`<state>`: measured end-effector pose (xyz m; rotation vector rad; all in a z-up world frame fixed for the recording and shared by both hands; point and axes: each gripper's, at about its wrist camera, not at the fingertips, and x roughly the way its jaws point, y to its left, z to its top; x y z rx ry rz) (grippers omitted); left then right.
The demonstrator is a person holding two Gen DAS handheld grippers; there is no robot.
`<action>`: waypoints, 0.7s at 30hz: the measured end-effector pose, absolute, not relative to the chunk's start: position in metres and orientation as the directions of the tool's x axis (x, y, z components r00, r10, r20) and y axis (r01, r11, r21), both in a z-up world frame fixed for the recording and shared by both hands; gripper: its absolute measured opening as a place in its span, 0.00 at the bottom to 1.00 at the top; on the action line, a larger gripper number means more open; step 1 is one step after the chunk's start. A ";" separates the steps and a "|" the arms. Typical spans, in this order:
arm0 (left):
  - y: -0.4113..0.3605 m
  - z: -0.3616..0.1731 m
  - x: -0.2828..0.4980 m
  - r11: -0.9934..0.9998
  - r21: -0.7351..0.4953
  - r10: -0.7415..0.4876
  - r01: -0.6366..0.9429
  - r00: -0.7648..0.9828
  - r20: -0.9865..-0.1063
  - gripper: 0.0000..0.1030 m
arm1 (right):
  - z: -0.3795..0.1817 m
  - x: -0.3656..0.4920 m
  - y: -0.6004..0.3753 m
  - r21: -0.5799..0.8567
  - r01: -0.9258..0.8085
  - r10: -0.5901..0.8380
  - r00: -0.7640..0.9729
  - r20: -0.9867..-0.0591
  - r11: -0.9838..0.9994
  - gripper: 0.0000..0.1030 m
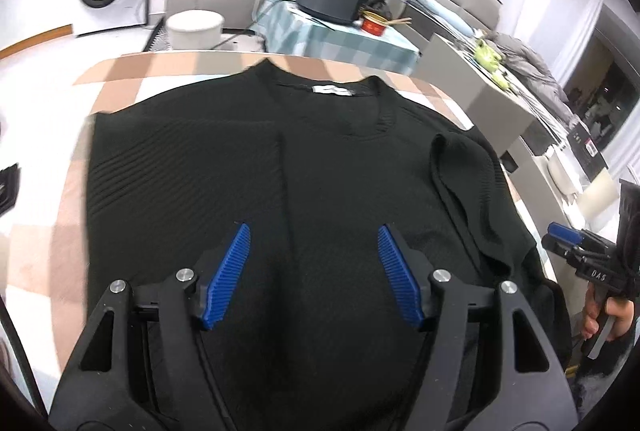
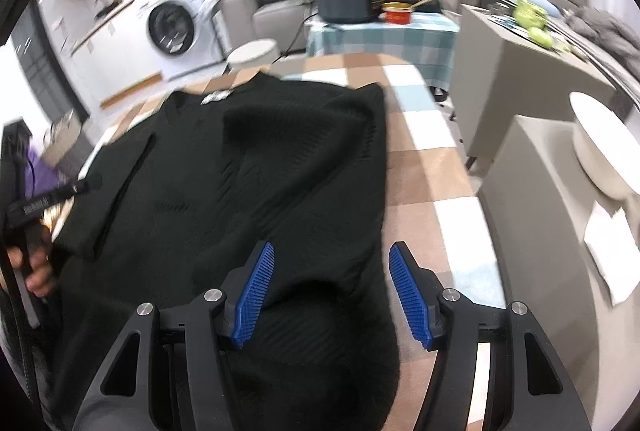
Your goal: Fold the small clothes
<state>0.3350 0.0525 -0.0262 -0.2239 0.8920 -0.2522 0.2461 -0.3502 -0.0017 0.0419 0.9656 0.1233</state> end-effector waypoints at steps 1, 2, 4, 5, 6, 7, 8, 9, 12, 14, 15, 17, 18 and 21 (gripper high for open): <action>0.058 -0.026 0.330 0.949 -0.295 -0.300 0.110 0.604 -0.739 0.63 | -0.005 0.245 -0.344 0.081 -0.113 0.131 0.555 -0.822 0.990 0.60; 0.063 -0.027 0.324 0.951 -0.293 -0.290 0.096 0.604 -0.742 0.63 | -0.008 0.245 -0.341 0.077 -0.125 0.134 0.546 -0.827 0.989 0.60; 0.071 -0.029 0.315 0.954 -0.292 -0.275 0.074 0.608 -0.745 0.63 | -0.017 0.245 -0.333 0.072 -0.158 0.144 0.515 -0.845 0.985 0.59; 0.075 -0.029 0.309 0.954 -0.292 -0.268 0.063 0.610 -0.746 0.63 | -0.021 0.245 -0.327 0.069 -0.181 0.152 0.500 -0.852 0.981 0.59; 0.079 -0.030 0.305 0.955 -0.290 -0.261 0.054 0.610 -0.748 0.63 | -0.024 0.245 -0.320 0.066 -0.212 0.163 0.482 -0.861 0.975 0.59; 0.081 -0.031 0.301 0.956 -0.290 -0.257 0.047 0.609 -0.750 0.63 | -0.026 0.244 -0.307 0.057 -0.267 0.180 0.463 -0.868 0.962 0.59; 0.083 -0.031 0.297 0.956 -0.291 -0.255 0.041 0.609 -0.751 0.63 | -0.027 0.243 -0.300 0.052 -0.293 0.188 0.459 -0.868 0.955 0.59; 0.086 -0.031 0.293 0.955 -0.293 -0.254 0.037 0.609 -0.751 0.63 | -0.028 0.244 -0.288 0.047 -0.335 0.206 0.456 -0.866 0.941 0.59; 0.090 -0.030 0.283 0.958 -0.286 -0.241 0.025 0.613 -0.752 0.63 | -0.034 0.251 -0.270 0.038 -0.369 0.217 0.457 -0.863 0.929 0.43; 0.090 -0.029 0.279 0.960 -0.280 -0.232 0.018 0.616 -0.753 0.63 | -0.044 0.260 -0.263 0.025 -0.360 0.193 0.440 -0.877 0.933 0.19; 0.092 -0.029 0.276 0.961 -0.277 -0.226 0.014 0.617 -0.753 0.63 | -0.046 0.262 -0.262 0.037 -0.348 0.196 0.434 -0.879 0.937 0.11; 0.094 -0.028 0.270 0.961 -0.278 -0.222 0.006 0.620 -0.753 0.63 | -0.044 0.257 -0.258 0.106 -0.383 0.265 0.393 -0.880 0.918 0.09; 0.094 -0.029 0.267 0.960 -0.281 -0.223 0.004 0.620 -0.753 0.63 | -0.042 0.254 -0.256 0.134 -0.407 0.300 0.376 -0.877 0.903 0.09; 0.091 -0.031 0.265 0.959 -0.285 -0.230 0.008 0.612 -0.757 0.63 | -0.040 0.249 -0.254 0.172 -0.440 0.337 0.331 -0.882 0.882 0.17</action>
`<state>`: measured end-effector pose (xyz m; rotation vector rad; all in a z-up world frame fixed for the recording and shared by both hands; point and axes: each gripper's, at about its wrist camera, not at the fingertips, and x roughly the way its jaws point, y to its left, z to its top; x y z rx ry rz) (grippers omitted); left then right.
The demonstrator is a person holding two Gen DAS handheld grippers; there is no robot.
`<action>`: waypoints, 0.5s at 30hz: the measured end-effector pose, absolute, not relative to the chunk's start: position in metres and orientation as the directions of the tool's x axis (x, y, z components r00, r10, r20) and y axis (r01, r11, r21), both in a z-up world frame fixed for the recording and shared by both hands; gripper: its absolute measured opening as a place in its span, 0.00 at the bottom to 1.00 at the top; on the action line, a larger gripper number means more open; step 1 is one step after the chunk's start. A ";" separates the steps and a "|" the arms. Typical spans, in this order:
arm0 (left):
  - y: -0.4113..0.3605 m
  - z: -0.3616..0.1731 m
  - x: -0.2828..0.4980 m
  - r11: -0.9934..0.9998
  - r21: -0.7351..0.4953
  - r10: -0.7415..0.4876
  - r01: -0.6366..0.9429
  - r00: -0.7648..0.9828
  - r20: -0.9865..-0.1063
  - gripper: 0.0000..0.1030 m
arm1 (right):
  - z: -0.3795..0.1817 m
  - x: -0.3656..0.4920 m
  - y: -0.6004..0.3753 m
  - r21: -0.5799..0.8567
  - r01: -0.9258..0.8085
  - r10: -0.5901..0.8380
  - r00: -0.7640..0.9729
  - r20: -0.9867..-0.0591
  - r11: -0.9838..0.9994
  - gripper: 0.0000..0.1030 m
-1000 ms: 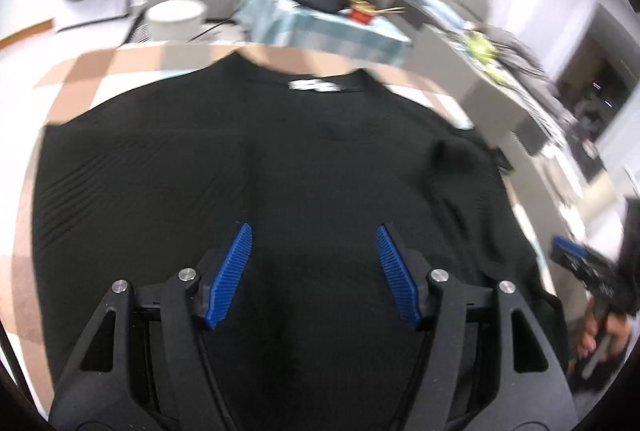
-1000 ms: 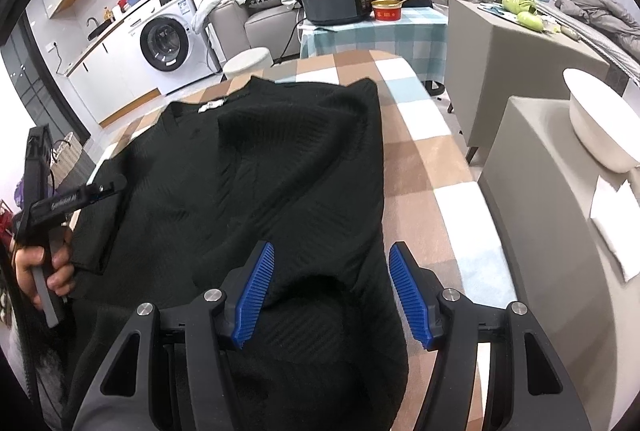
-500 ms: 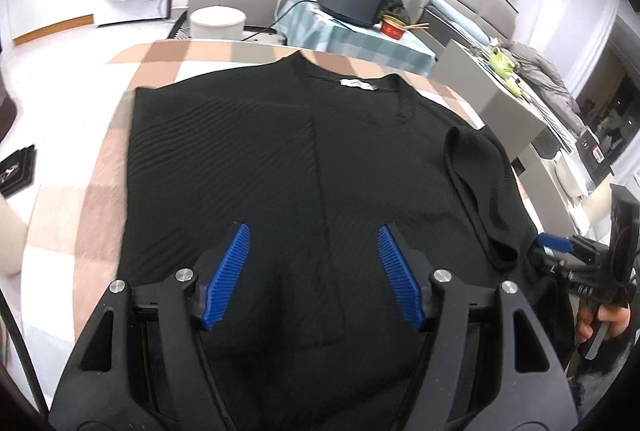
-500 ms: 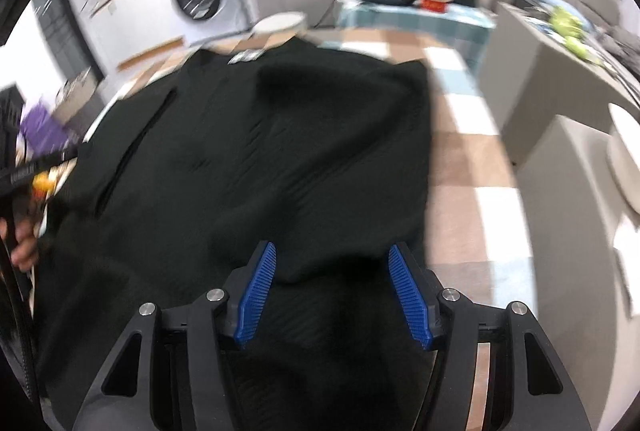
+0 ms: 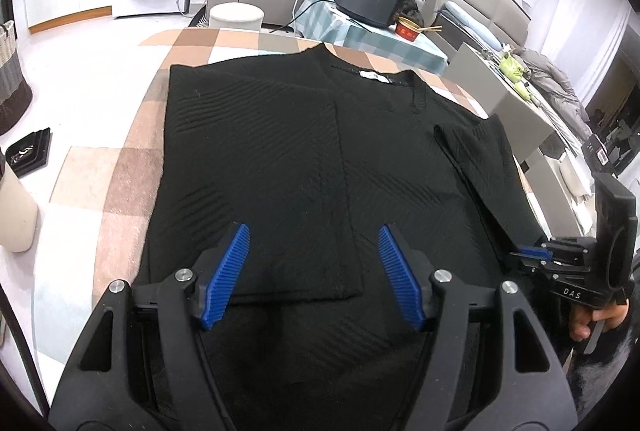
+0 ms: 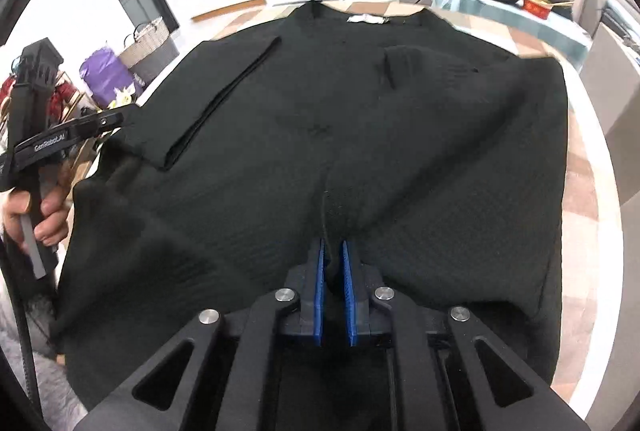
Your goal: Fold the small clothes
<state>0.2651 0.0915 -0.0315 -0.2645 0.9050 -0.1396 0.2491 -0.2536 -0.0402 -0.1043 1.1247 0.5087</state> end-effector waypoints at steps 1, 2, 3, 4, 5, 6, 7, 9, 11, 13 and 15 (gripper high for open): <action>0.090 -0.032 0.265 0.959 -0.284 -0.232 0.011 0.608 -0.759 0.63 | -0.040 0.249 -0.254 0.162 -0.438 0.325 0.329 -0.886 0.884 0.20; 0.088 -0.033 0.264 0.958 -0.285 -0.235 0.014 0.605 -0.761 0.63 | -0.037 0.249 -0.256 0.149 -0.434 0.315 0.340 -0.886 0.888 0.26; 0.087 -0.034 0.264 0.958 -0.286 -0.237 0.016 0.603 -0.762 0.63 | -0.032 0.249 -0.261 0.149 -0.428 0.317 0.355 -0.879 0.892 0.33; 0.086 -0.035 0.263 0.958 -0.286 -0.240 0.019 0.600 -0.764 0.63 | -0.028 0.248 -0.266 0.154 -0.420 0.323 0.369 -0.871 0.894 0.36; 0.085 -0.036 0.263 0.958 -0.285 -0.240 0.019 0.598 -0.765 0.63 | -0.021 0.249 -0.275 0.172 -0.404 0.340 0.395 -0.853 0.899 0.42; 0.085 -0.036 0.262 0.959 -0.284 -0.240 0.020 0.597 -0.766 0.63 | -0.016 0.251 -0.282 0.183 -0.386 0.347 0.414 -0.841 0.904 0.44; 0.084 -0.037 0.263 0.959 -0.284 -0.240 0.021 0.596 -0.766 0.63 | -0.012 0.257 -0.290 0.181 -0.358 0.336 0.438 -0.834 0.916 0.44; 0.083 -0.038 0.263 0.959 -0.283 -0.239 0.019 0.592 -0.770 0.63 | -0.009 0.273 -0.305 0.117 -0.280 0.246 0.485 -0.839 0.953 0.44; 0.083 -0.039 0.261 0.959 -0.282 -0.235 0.015 0.592 -0.770 0.63 | -0.013 0.294 -0.321 0.033 -0.161 0.115 0.530 -0.840 0.986 0.44; 0.083 -0.039 0.257 0.960 -0.278 -0.229 0.010 0.595 -0.771 0.63 | -0.017 0.312 -0.338 0.054 -0.078 0.088 0.543 -0.835 0.996 0.44; 0.086 -0.041 0.253 0.963 -0.269 -0.215 -0.002 0.596 -0.774 0.63 | -0.022 0.331 -0.354 0.092 -0.017 0.087 0.546 -0.834 0.996 0.44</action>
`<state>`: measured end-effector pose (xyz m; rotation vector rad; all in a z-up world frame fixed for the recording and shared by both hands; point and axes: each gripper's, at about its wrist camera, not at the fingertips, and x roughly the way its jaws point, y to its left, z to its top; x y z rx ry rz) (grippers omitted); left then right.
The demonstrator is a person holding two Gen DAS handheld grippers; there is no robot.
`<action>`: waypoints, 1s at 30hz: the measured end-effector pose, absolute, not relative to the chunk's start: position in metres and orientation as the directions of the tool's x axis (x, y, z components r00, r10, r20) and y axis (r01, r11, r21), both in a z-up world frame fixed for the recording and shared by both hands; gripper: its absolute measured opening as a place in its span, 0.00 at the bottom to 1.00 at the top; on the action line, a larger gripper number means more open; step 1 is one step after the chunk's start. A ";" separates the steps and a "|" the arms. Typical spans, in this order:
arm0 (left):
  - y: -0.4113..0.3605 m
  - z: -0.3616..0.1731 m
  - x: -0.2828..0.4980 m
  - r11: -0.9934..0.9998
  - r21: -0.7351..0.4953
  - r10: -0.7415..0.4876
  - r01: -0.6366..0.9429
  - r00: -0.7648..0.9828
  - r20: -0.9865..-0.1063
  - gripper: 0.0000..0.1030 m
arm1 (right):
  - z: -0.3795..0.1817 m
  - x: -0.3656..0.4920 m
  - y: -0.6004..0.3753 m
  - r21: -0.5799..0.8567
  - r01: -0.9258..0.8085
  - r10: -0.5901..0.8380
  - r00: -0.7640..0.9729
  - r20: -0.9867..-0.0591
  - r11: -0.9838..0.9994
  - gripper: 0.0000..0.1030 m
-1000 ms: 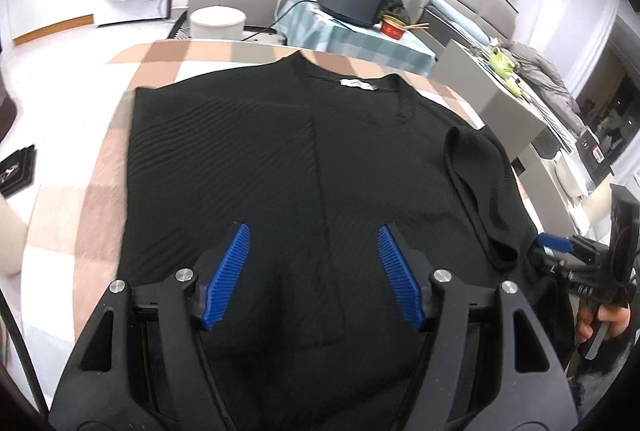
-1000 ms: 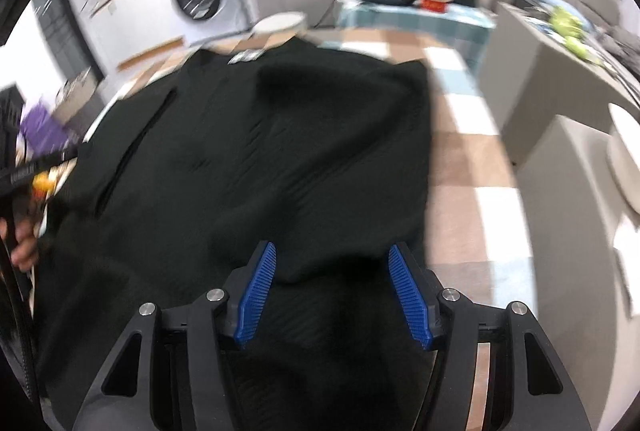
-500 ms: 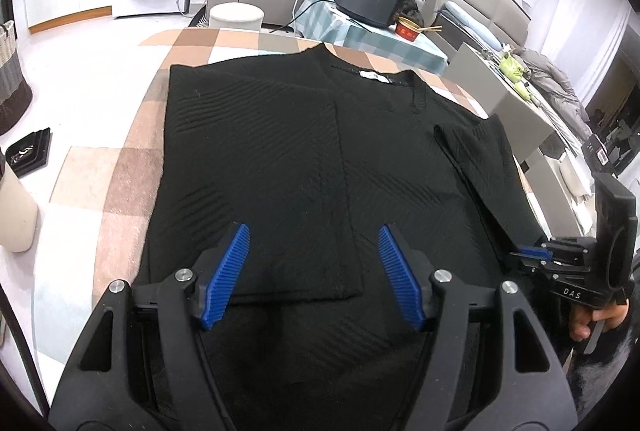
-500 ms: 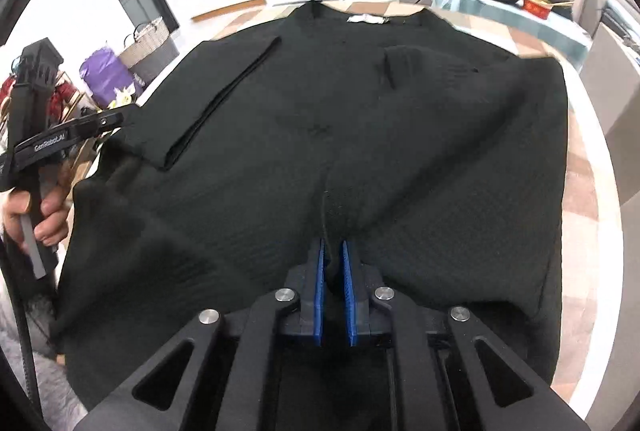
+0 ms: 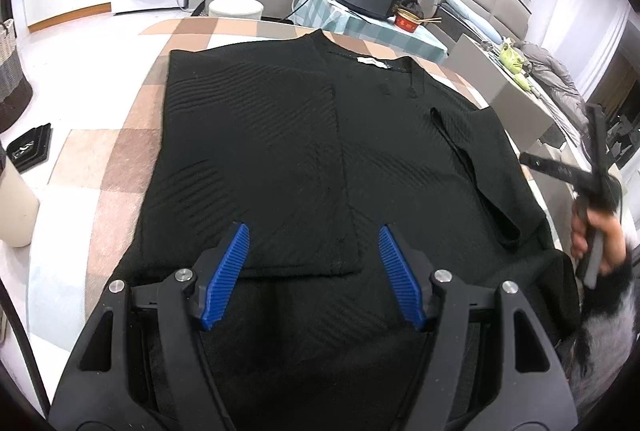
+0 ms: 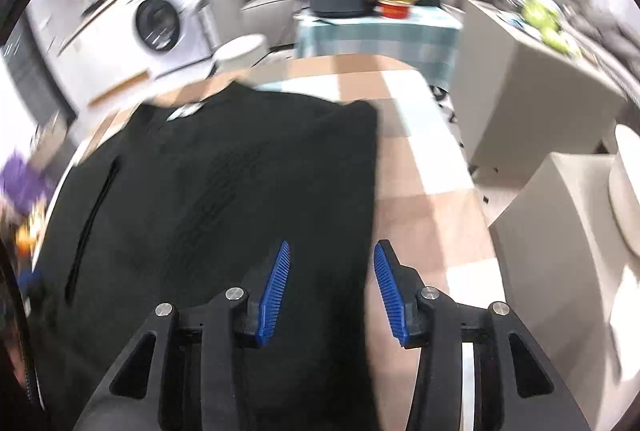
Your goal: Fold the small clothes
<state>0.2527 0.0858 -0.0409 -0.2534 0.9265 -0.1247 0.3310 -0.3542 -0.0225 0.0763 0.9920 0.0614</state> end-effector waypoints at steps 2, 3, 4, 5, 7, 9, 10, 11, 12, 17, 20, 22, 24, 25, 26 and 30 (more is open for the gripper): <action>0.089 -0.044 0.250 0.965 -0.260 -0.199 -0.017 0.593 -0.780 0.63 | -0.031 0.348 -0.359 0.092 -0.009 0.083 0.532 -0.843 0.996 0.44; 0.091 -0.046 0.249 0.966 -0.257 -0.193 -0.026 0.590 -0.784 0.63 | -0.034 0.353 -0.359 0.101 -0.010 0.091 0.525 -0.846 0.995 0.44; 0.092 -0.048 0.248 0.966 -0.258 -0.190 -0.032 0.587 -0.787 0.63 | -0.038 0.359 -0.359 0.120 -0.019 0.112 0.519 -0.847 0.993 0.44; 0.094 -0.049 0.247 0.965 -0.258 -0.188 -0.037 0.584 -0.789 0.63 | -0.042 0.365 -0.357 0.136 -0.036 0.135 0.511 -0.849 0.990 0.44; 0.098 -0.053 0.246 0.965 -0.258 -0.181 -0.052 0.579 -0.795 0.63 | -0.052 0.375 -0.351 0.093 -0.035 0.098 0.492 -0.865 0.995 0.42; 0.101 -0.054 0.245 0.964 -0.257 -0.176 -0.061 0.578 -0.797 0.63 | -0.052 0.374 -0.348 0.086 -0.060 0.104 0.524 -0.845 0.995 0.16; 0.103 -0.054 0.245 0.964 -0.257 -0.174 -0.064 0.580 -0.796 0.63 | -0.052 0.374 -0.348 0.109 -0.080 0.135 0.531 -0.837 0.991 0.12; 0.105 -0.054 0.244 0.964 -0.258 -0.172 -0.067 0.583 -0.794 0.63 | -0.049 0.373 -0.348 0.136 -0.093 0.165 0.544 -0.823 0.986 0.10; 0.107 -0.053 0.243 0.964 -0.257 -0.169 -0.070 0.586 -0.793 0.63 | -0.046 0.369 -0.351 0.155 -0.093 0.181 0.562 -0.807 0.983 0.09; 0.118 -0.055 0.239 0.958 -0.269 -0.161 -0.100 0.589 -0.792 0.63 | -0.041 0.369 -0.384 0.213 0.073 0.130 0.590 -0.797 0.974 0.08; 0.120 -0.055 0.236 0.957 -0.269 -0.156 -0.108 0.590 -0.792 0.63 | -0.050 0.372 -0.383 0.188 0.078 0.119 0.530 -0.840 0.979 0.16; 0.120 -0.054 0.233 0.958 -0.267 -0.154 -0.107 0.592 -0.791 0.63 | -0.044 0.364 -0.381 0.157 0.089 0.086 0.533 -0.842 0.984 0.19; 0.119 -0.053 0.230 0.959 -0.261 -0.149 -0.107 0.592 -0.792 0.63 | -0.036 0.354 -0.379 0.159 0.076 0.092 0.551 -0.830 0.984 0.20; 0.118 -0.053 0.229 0.960 -0.259 -0.148 -0.107 0.592 -0.792 0.63 | -0.032 0.345 -0.377 0.166 0.057 0.107 0.554 -0.826 0.985 0.20; 0.118 -0.053 0.227 0.960 -0.258 -0.146 -0.108 0.591 -0.793 0.63 | -0.027 0.335 -0.373 0.180 0.024 0.136 0.554 -0.821 0.983 0.22; 0.120 -0.052 0.219 0.961 -0.252 -0.139 -0.112 0.592 -0.794 0.63 | -0.014 0.288 -0.366 0.184 -0.049 0.179 0.560 -0.809 0.982 0.44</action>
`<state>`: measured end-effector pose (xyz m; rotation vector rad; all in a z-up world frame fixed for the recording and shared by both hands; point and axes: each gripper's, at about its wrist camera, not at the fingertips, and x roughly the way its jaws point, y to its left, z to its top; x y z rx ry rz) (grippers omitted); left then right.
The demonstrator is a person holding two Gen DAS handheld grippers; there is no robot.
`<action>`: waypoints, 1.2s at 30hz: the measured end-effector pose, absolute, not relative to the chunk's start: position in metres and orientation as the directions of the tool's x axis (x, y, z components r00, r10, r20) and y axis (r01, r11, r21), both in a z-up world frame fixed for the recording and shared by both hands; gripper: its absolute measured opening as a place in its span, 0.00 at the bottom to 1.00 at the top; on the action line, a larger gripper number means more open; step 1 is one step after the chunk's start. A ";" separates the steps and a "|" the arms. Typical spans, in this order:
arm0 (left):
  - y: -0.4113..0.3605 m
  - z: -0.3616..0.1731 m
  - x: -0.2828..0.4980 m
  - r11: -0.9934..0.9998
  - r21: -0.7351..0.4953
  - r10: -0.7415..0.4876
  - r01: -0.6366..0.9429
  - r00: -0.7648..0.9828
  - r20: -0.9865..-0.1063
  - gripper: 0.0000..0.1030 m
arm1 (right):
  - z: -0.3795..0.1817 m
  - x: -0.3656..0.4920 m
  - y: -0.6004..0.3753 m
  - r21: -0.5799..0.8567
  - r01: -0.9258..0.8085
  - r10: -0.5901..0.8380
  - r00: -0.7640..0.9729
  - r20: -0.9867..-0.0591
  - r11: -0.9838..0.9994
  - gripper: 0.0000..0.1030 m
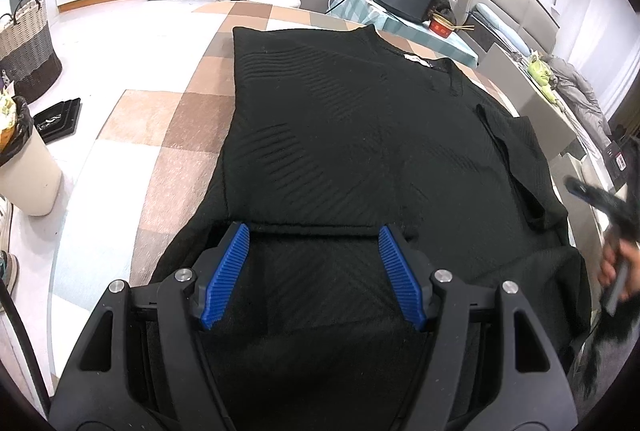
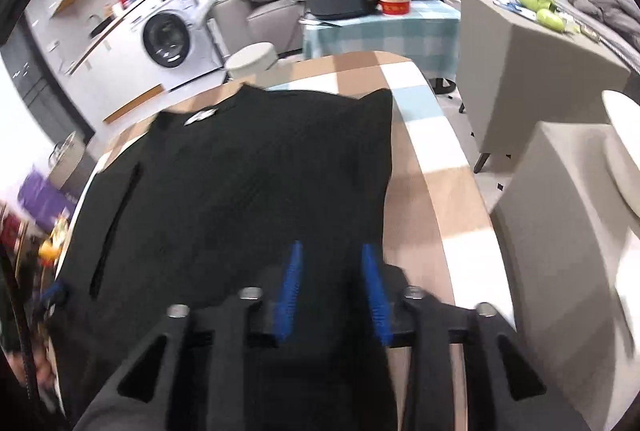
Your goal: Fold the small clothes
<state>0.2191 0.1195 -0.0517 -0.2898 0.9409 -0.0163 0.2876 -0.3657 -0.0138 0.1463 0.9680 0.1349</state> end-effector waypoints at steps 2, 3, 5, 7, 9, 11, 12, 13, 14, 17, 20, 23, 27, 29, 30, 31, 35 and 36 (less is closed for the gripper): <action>0.118 -0.049 0.214 0.965 -0.241 -0.131 -0.107 0.597 -0.791 0.63 | -0.006 0.255 -0.366 0.186 -0.066 0.190 0.574 -0.797 0.980 0.45; 0.116 -0.047 0.211 0.968 -0.230 -0.125 -0.100 0.603 -0.788 0.63 | -0.003 0.242 -0.366 0.180 -0.068 0.186 0.571 -0.799 0.981 0.46; 0.113 -0.042 0.204 0.975 -0.206 -0.112 -0.084 0.614 -0.781 0.63 | 0.000 0.216 -0.370 0.152 -0.065 0.162 0.562 -0.811 0.986 0.53; 0.111 -0.038 0.195 0.980 -0.188 -0.103 -0.071 0.623 -0.776 0.68 | -0.001 0.194 -0.376 0.142 -0.036 0.138 0.557 -0.819 0.989 0.58; 0.111 -0.036 0.186 0.981 -0.181 -0.097 -0.070 0.630 -0.770 0.74 | -0.005 0.173 -0.382 0.172 -0.025 0.158 0.540 -0.827 0.985 0.58; 0.115 -0.036 0.181 0.979 -0.185 -0.093 -0.081 0.632 -0.770 0.76 | -0.016 0.160 -0.382 0.188 -0.019 0.171 0.515 -0.840 0.982 0.58; 0.119 -0.037 0.178 0.977 -0.192 -0.093 -0.091 0.628 -0.772 0.76 | -0.020 0.157 -0.382 0.198 -0.014 0.178 0.504 -0.845 0.980 0.58; 0.122 -0.038 0.176 0.976 -0.195 -0.090 -0.101 0.626 -0.775 0.76 | -0.025 0.154 -0.381 0.224 -0.016 0.202 0.495 -0.845 0.975 0.58; 0.128 -0.039 0.174 0.973 -0.196 -0.079 -0.121 0.622 -0.779 0.76 | -0.030 0.154 -0.380 0.256 -0.018 0.232 0.488 -0.841 0.966 0.58; 0.144 -0.045 0.167 0.965 -0.196 -0.052 -0.174 0.606 -0.793 0.76 | -0.039 0.162 -0.375 0.264 -0.013 0.238 0.477 -0.846 0.965 0.57; 0.158 -0.052 0.163 0.956 -0.178 -0.012 -0.231 0.580 -0.815 0.76 | -0.038 0.169 -0.373 0.268 -0.019 0.243 0.485 -0.840 0.963 0.54; 0.166 -0.060 0.162 0.951 -0.179 -0.009 -0.251 0.559 -0.829 0.76 | -0.035 0.173 -0.374 0.293 -0.055 0.280 0.503 -0.818 0.954 0.41; 0.163 -0.065 0.164 0.958 -0.176 -0.023 -0.228 0.548 -0.836 0.68 | -0.037 0.177 -0.372 0.281 -0.068 0.278 0.487 -0.828 0.957 0.39; 0.161 -0.066 0.167 0.961 -0.177 -0.035 -0.213 0.543 -0.839 0.57 | -0.038 0.176 -0.373 0.283 -0.061 0.277 0.480 -0.832 0.957 0.39; 0.160 -0.066 0.168 0.964 -0.168 -0.031 -0.206 0.542 -0.840 0.54 | -0.039 0.174 -0.374 0.282 -0.058 0.275 0.476 -0.835 0.958 0.39; 0.158 -0.066 0.169 0.967 -0.157 -0.023 -0.202 0.542 -0.840 0.47 | -0.038 0.174 -0.375 0.281 -0.054 0.273 0.473 -0.838 0.958 0.39; 0.153 -0.070 0.176 0.972 -0.158 -0.041 -0.175 0.532 -0.845 0.20 | -0.042 0.171 -0.378 0.277 -0.034 0.260 0.470 -0.844 0.960 0.39; 0.152 -0.069 0.176 0.973 -0.157 -0.043 -0.170 0.535 -0.844 0.19 | -0.043 0.171 -0.378 0.269 -0.033 0.253 0.464 -0.849 0.963 0.39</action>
